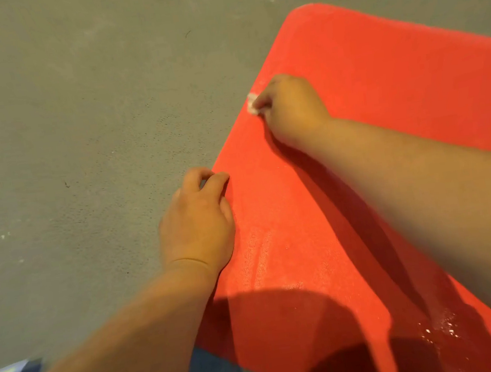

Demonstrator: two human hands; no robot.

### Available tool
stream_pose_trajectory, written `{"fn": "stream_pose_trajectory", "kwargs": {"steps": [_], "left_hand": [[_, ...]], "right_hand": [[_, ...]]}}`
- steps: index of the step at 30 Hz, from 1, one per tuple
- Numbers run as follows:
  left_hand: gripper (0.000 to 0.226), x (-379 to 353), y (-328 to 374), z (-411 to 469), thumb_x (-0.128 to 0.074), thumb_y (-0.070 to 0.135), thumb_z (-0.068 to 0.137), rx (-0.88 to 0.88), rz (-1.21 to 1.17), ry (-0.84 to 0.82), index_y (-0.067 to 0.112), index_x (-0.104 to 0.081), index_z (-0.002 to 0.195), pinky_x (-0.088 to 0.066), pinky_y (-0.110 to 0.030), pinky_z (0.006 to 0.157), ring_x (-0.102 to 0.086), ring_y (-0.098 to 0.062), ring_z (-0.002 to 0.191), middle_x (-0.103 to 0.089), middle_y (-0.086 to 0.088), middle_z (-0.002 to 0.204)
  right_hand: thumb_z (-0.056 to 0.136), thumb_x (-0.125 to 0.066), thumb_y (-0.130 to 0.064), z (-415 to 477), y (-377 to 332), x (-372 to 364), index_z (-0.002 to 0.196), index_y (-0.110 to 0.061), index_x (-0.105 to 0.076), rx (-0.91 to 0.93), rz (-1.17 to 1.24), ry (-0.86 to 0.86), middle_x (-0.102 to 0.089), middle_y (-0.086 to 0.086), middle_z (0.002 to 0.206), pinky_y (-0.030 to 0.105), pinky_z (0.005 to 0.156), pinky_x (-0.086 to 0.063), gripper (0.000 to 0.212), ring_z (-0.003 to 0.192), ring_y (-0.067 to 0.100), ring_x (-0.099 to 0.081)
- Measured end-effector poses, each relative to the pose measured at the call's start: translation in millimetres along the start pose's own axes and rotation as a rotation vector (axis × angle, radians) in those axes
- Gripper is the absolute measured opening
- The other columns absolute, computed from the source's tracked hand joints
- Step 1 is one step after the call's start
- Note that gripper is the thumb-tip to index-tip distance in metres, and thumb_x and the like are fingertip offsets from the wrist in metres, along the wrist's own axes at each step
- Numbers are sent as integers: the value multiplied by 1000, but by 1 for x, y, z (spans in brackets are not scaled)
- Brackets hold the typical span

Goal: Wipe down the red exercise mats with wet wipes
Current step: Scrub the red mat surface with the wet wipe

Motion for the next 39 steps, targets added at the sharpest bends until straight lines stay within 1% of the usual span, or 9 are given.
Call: {"fn": "stream_pose_trajectory", "kwargs": {"steps": [6,9,12,19,25,31,33,37,39], "left_hand": [[29,2,14,10,-48,22,89,52,67,-100,20,-64,113,-49,-45,66,-59,-35,83,-51,-5,109],[18,-9,34,23,-49,23,88,89,81,-128,17,-58,102,-46,-44,66,-58,-37,82,-47,-9,106],[22,-15,36,20,-51,23,85,37,76,-75,22,-57,106,-38,-38,58,-59,-36,76,-50,-5,106],[37,-19,32,22,-50,25,84,70,75,-35,26,-57,120,-35,-32,60,-59,-30,81,-49,3,118],[37,-19,32,22,-50,27,84,90,89,-22,28,-58,120,-32,-32,60,-59,-29,82,-48,4,117],[34,-19,33,23,-49,27,83,77,110,-32,25,-58,116,-32,-32,58,-57,-31,77,-48,1,113],[35,-20,34,23,-47,28,83,80,107,-29,26,-58,117,-31,-32,60,-58,-31,80,-49,1,115],[35,-21,32,24,-47,28,84,82,107,-13,27,-59,117,-30,-31,60,-59,-29,81,-49,3,116],[35,-21,32,25,-48,27,83,81,99,-17,26,-60,116,-31,-31,60,-59,-29,80,-49,2,115]], "right_hand": [[86,-60,-15,-51,-26,10,100,-12,-74,311,120,-108,-65,13,97,36,83,-40,20,96,31,-58],[92,-52,-18,-4,11,12,108,-11,-70,32,-101,-12,-59,15,111,36,88,-36,26,108,32,-52],[90,-53,-11,24,29,7,108,-9,-71,-144,-66,4,-64,15,116,33,91,-43,26,110,31,-58],[91,-55,-20,4,-1,9,100,-16,-74,420,-89,-122,-65,10,101,39,82,-42,21,98,31,-57],[89,-47,-10,47,29,11,107,-9,-69,26,-218,-4,-62,18,112,35,84,-39,28,106,33,-55],[96,-49,-22,-24,-15,3,96,-11,-73,527,15,-92,-67,10,97,37,80,-44,26,95,30,-59],[95,-48,-21,-10,2,7,102,-13,-71,464,-81,-94,-67,10,103,39,84,-44,25,101,30,-57],[94,-43,-12,28,51,21,112,-7,-66,-14,-324,44,-58,16,115,37,85,-37,29,111,33,-48],[93,-41,-9,23,42,20,109,-4,-65,-27,-303,45,-58,19,114,38,84,-37,29,108,35,-50]]}}
Point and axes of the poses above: each hand's wrist, its own z-axis towards the middle knuckle, its own x-axis out of the back of the hand, y = z × x, the point moved 1 cm from there along z, towards the middle knuckle
